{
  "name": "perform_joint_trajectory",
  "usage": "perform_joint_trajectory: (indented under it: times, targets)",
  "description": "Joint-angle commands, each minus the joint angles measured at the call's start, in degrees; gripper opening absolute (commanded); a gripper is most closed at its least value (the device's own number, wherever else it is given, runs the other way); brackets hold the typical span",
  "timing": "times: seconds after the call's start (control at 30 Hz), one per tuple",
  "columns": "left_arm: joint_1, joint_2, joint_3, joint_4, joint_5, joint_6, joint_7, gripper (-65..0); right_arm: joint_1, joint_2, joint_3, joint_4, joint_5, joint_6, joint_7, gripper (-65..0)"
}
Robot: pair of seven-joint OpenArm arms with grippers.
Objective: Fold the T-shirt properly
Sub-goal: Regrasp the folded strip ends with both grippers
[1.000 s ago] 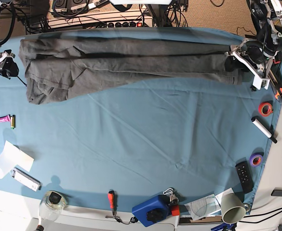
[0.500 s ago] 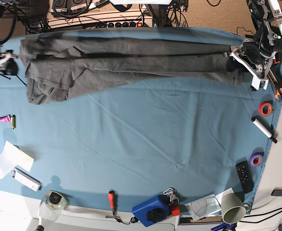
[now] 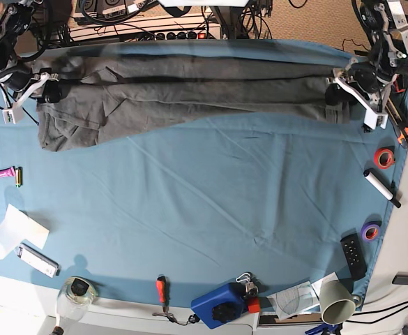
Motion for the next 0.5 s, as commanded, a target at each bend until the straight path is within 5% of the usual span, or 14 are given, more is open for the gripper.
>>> perform_joint_trajectory:
  times: [0.0,0.13,0.27,0.47]
  targets:
    - [0.09,-0.13,0.52,-1.66,1.62,0.44,2.47,-34.1,0.15,1.14,0.39,0.9,0.59,-0.07,1.31,-46.0]
    - [-1.7,-0.13,2.03,-5.38,1.62,0.44,4.68,-38.6,0.13,1.14,0.39,0.9,0.59,-0.07,1.27,-46.0]
    - [-3.48,-0.15,3.72,-5.44,0.57,3.17,8.35,-64.5,0.15,1.14,0.39,0.9,0.57,-0.07,1.73,-46.0]
    - [-4.92,-0.2,3.69,-3.98,2.54,3.65,11.8,-65.0,0.13,1.16,0.39,0.9,-1.44,-0.04,4.2,-46.0]
